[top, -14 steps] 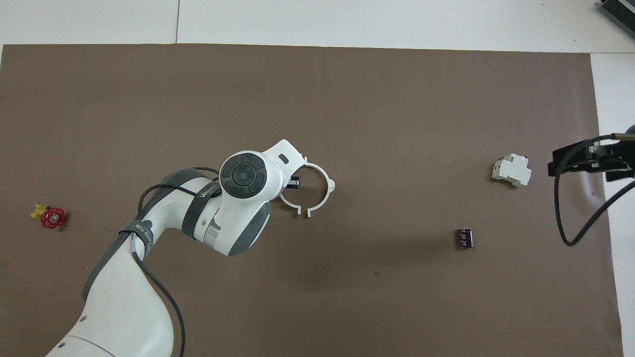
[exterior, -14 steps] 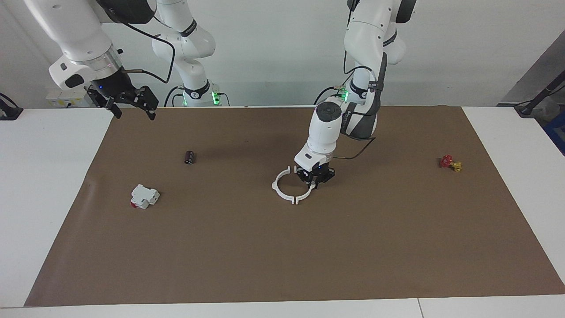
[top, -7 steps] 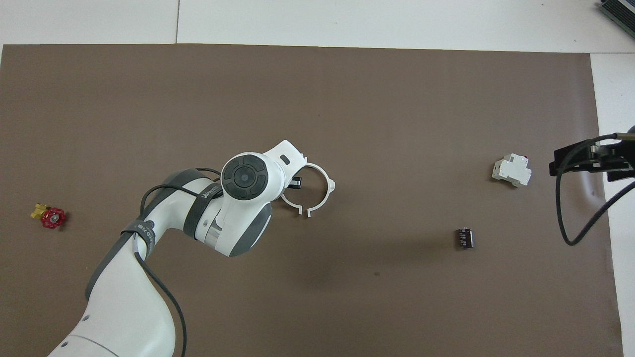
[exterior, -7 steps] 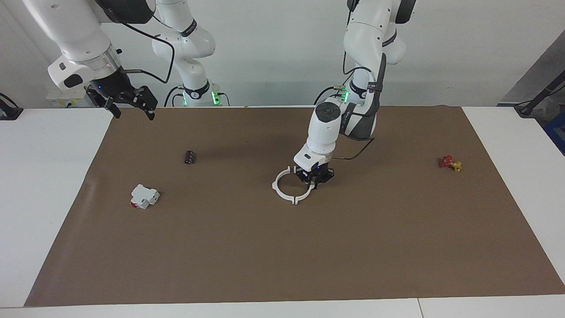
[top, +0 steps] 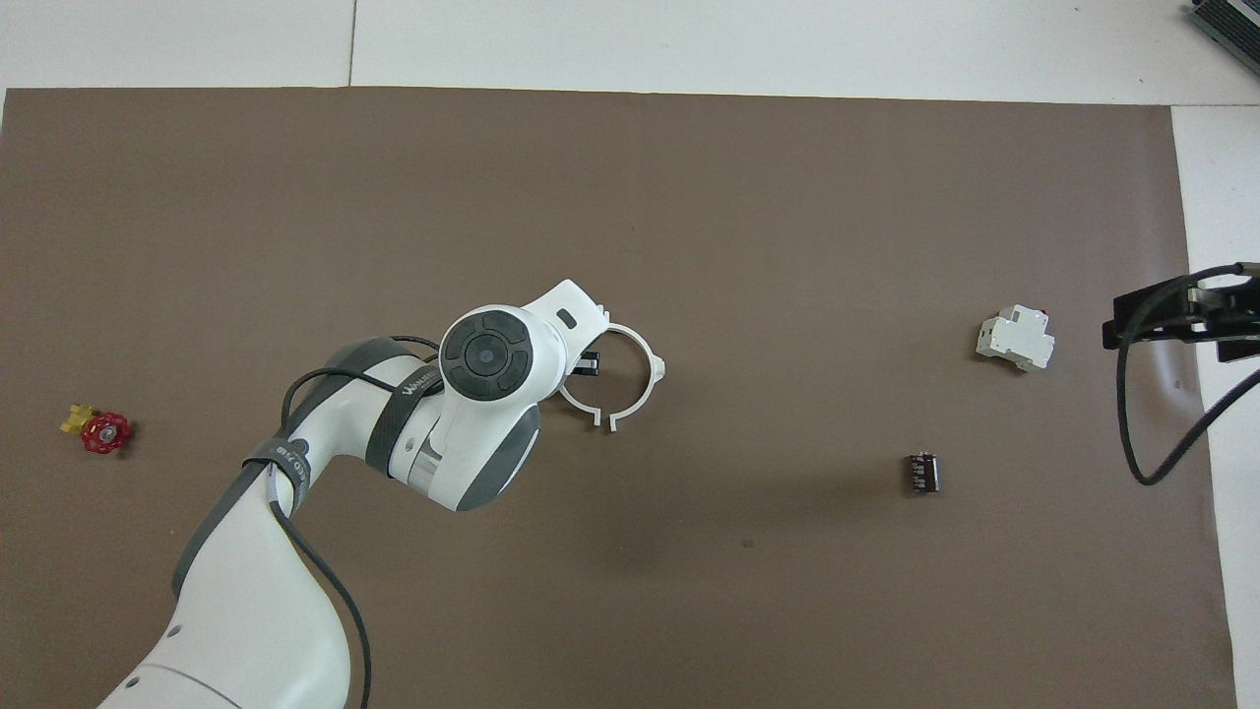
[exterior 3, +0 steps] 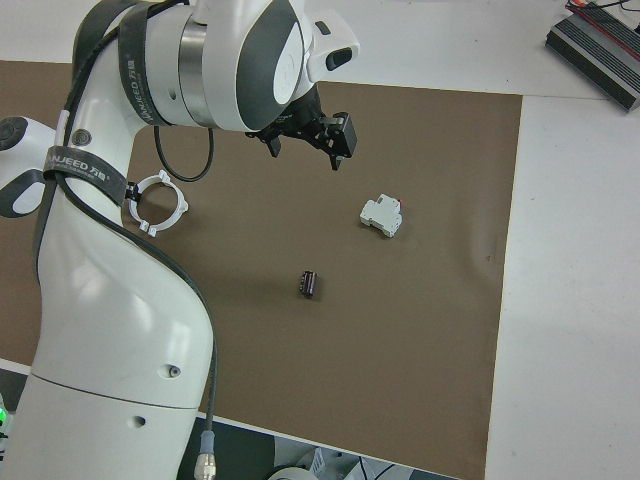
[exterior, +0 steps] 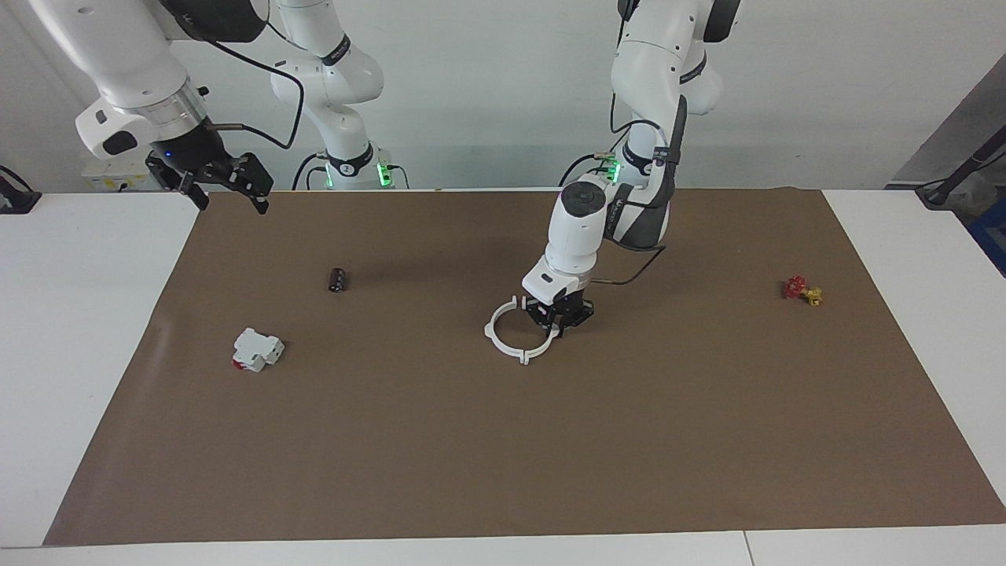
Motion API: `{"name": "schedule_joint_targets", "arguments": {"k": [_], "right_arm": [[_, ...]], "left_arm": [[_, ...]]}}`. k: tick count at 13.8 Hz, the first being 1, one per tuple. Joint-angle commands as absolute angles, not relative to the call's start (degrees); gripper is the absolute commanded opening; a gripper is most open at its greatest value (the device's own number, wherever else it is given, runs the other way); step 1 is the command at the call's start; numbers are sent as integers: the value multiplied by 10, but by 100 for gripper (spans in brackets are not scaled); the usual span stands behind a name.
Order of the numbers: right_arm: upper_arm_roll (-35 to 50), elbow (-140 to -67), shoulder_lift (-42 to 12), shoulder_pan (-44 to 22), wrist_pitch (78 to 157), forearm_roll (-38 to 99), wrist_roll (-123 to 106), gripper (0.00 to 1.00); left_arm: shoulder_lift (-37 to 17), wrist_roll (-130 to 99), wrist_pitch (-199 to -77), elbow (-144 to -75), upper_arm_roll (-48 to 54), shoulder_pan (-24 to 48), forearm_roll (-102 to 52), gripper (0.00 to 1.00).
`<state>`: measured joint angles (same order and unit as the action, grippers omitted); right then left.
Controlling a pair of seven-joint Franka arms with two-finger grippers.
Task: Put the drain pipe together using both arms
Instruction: 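Press the left gripper's clamp half down to join the two halves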
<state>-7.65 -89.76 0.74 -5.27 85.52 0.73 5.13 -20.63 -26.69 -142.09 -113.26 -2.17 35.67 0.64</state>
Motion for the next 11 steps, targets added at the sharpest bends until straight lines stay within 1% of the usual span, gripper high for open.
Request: {"name": "schedule_joint_targets", "arguments": {"k": [1,11], "right_arm": [[-73,-935,40,-47,861,9,44,100],[-74,-936,40,-54,867,16,45,100]], "left_arm": [[-202,-281,-1438,-1147,-30,370,18,0],[-201,-330,-1437,-1149,-30,379,18,0]]}}
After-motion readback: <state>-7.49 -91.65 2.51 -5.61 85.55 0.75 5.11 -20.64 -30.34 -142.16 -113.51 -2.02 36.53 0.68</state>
